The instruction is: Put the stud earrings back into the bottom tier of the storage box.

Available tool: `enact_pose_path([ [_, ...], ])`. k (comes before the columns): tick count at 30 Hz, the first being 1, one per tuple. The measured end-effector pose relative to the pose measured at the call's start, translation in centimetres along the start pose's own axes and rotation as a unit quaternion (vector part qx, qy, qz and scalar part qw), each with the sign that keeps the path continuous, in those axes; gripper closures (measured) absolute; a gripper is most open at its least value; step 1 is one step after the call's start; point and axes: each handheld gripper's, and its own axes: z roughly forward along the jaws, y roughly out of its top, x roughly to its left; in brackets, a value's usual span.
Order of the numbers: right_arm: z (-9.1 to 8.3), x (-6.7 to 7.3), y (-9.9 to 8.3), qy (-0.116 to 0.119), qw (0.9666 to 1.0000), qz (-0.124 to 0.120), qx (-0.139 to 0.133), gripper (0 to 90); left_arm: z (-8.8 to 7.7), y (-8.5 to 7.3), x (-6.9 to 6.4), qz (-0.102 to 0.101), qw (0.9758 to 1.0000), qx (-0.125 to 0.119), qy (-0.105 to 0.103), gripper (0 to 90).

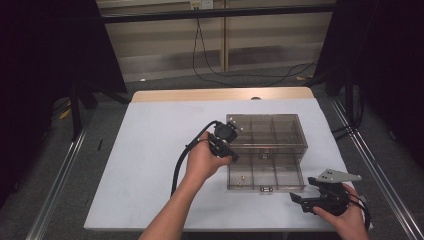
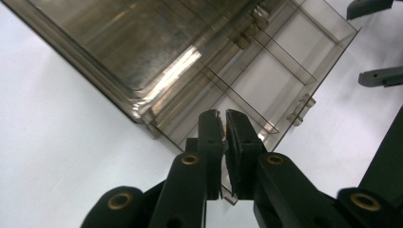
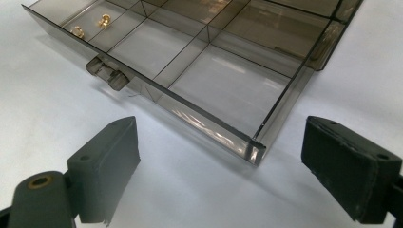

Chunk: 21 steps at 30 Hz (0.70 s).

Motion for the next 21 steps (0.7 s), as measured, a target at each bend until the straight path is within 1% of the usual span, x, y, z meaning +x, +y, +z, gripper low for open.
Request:
enact_pose_path([
  [2,0.0,0.0,0.0,-0.001,1.0000,0.000,0.000,12.0,-0.4,0.2,0.0,-0.004,1.0000,-0.003,0.004,87.8],
  [4,0.0,0.0,0.0,-0.001,1.0000,0.000,0.001,12.0,-0.8,0.4,0.1,-0.004,0.9999,-0.007,0.008,88.7],
  [6,0.1,0.0,0.0,0.000,1.0000,-0.001,0.003,12.0,-1.2,0.7,0.1,-0.006,0.9997,-0.014,0.018,89.4],
  [8,0.1,0.1,0.0,0.001,1.0000,-0.002,0.003,12.0,-1.4,0.9,0.3,-0.002,0.9997,-0.013,0.021,90.0],
  [10,0.1,0.1,0.0,-0.001,1.0000,-0.003,0.001,12.0,-1.3,1.1,0.4,-0.006,0.9996,-0.011,0.024,90.0],
  [11,0.1,0.1,0.0,0.000,1.0000,-0.002,0.001,12.0,-1.3,1.2,0.5,-0.004,0.9996,-0.010,0.026,90.0],
  [14,0.0,0.1,0.0,0.000,1.0000,-0.001,0.001,12.0,-1.2,1.3,0.8,-0.010,0.9995,-0.012,0.027,90.0],
  [21,0.1,0.1,-0.1,0.002,1.0000,-0.002,0.005,12.0,-0.9,1.8,1.3,-0.009,0.9991,-0.019,0.038,90.0],
])
